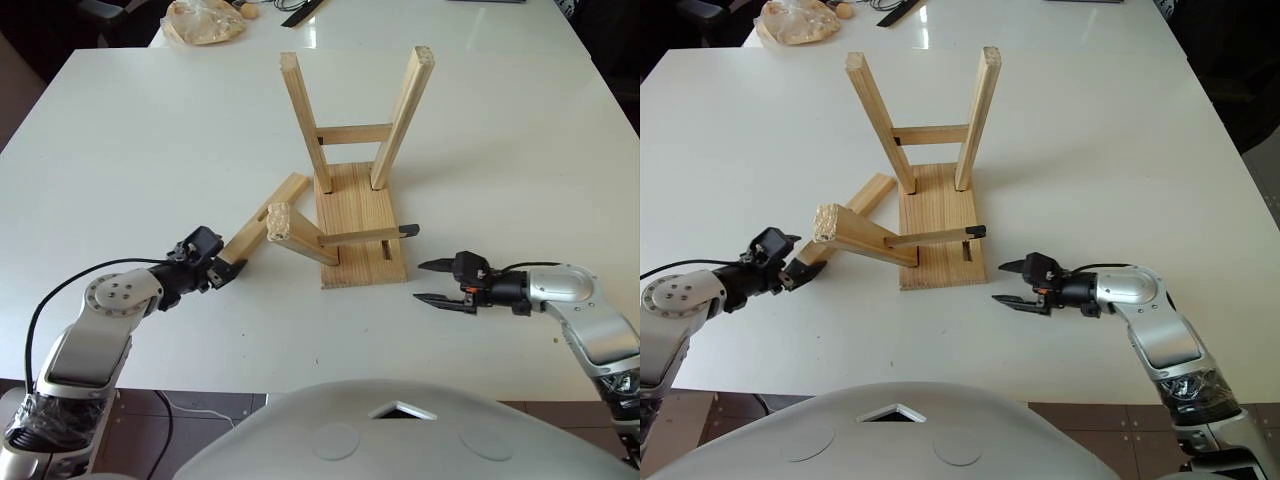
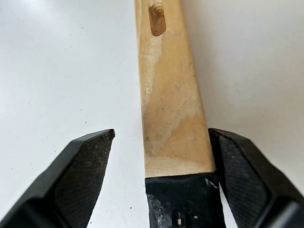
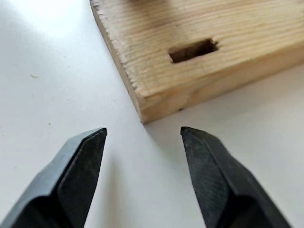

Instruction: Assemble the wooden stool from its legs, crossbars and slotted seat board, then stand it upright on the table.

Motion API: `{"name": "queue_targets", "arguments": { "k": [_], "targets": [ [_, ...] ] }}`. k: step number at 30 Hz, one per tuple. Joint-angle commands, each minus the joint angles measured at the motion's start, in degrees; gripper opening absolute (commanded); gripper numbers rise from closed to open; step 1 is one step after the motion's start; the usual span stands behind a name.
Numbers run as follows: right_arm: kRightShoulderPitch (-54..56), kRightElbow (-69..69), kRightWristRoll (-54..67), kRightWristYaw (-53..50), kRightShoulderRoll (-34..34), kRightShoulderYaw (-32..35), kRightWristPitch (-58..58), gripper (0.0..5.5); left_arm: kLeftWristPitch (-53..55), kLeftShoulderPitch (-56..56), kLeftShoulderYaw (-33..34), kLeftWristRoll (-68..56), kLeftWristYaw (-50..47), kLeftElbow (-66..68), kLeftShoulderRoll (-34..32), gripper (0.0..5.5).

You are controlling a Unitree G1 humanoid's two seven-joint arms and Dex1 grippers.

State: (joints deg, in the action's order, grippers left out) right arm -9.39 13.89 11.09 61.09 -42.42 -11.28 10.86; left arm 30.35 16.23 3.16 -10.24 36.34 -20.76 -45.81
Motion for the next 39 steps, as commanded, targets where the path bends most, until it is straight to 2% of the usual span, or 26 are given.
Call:
{"name": "queue_targets", "arguments": {
  "k": [1, 7, 15, 20, 25, 29, 30, 34, 39],
  "targets": [
    [2.3, 3.6, 2.0, 0.6, 1.2, -1.1, 1.3, 2.87, 0.5, -1.0, -1.1, 1.3, 0.4, 3.3, 0.3, 3.61],
    [3.8, 6.6, 8.6, 2.5, 1.5, 0.7, 5.7, 2.87, -0.9, -2.3, -2.0, 1.0, 1.3, 4.8, 0.7, 3.61],
    [3.2, 3.5, 13.0, 2.1, -1.7, 10.7, 6.7, 2.87, -3.6, -6.0, 4.0, -2.3, 0.9, 7.1, 3.0, 2.26],
    [4.4, 1.3, 12.7, 1.7, -1.9, 12.7, 6.0, 2.87, -4.3, -6.2, 4.4, -3.7, 2.9, 6.6, 3.7, 1.56],
    [5.7, -0.2, 14.2, 1.3, -2.3, 16.6, 6.4, 2.87, -4.9, -12.9, 9.8, -7.1, 1.5, 10.0, 4.6, 0.71],
    [6.5, -1.6, 13.6, 1.6, -2.3, 16.7, 5.9, 2.87, -5.8, -14.1, 10.7, -7.4, 2.8, 11.2, 3.7, 0.11],
    [6.5, -1.7, 13.4, 1.6, -2.3, 16.5, 5.7, 2.87, -5.7, -13.3, 10.5, -8.7, 4.2, 9.7, 3.8, 0.07],
    [6.2, -1.3, 13.0, 1.2, -2.1, 16.1, 5.6, 2.87, -3.4, -9.9, 7.7, -9.7, 7.6, 4.8, 2.5, 0.51],
    [6.2, -1.8, 12.1, 0.6, -2.1, 15.6, 5.1, 2.87, -2.9, -9.5, 7.8, -8.2, 8.4, 7.6, 1.2, 1.41]
  ]
}}
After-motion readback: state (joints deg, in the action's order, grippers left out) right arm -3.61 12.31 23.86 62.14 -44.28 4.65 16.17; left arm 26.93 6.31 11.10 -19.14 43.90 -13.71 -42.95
